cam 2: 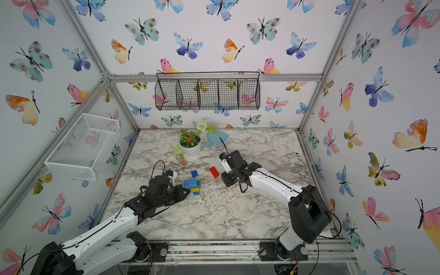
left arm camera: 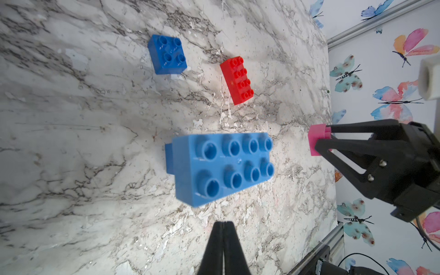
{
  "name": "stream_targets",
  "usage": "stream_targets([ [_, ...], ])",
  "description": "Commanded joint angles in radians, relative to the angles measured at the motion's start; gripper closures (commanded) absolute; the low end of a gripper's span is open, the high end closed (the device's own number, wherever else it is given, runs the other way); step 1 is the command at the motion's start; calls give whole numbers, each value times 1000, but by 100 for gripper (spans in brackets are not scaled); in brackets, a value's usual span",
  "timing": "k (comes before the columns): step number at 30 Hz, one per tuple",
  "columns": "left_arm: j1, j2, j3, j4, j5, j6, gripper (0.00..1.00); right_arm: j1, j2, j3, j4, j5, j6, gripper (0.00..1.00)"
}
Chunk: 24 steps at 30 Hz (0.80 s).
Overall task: Assemble a spoon with lego
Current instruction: Assemble the lego brick with the lego brick.
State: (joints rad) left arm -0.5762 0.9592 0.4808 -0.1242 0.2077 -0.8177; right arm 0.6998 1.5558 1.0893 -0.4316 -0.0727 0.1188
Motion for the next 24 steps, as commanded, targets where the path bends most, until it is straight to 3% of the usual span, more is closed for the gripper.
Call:
stream_targets([
  [1,7,18,16,-7,19,44,92,0,-13,-7,2,-18,-5,93],
  [24,45,88,30,43,6,61,92,44,3,13,2,-74,-33,93],
])
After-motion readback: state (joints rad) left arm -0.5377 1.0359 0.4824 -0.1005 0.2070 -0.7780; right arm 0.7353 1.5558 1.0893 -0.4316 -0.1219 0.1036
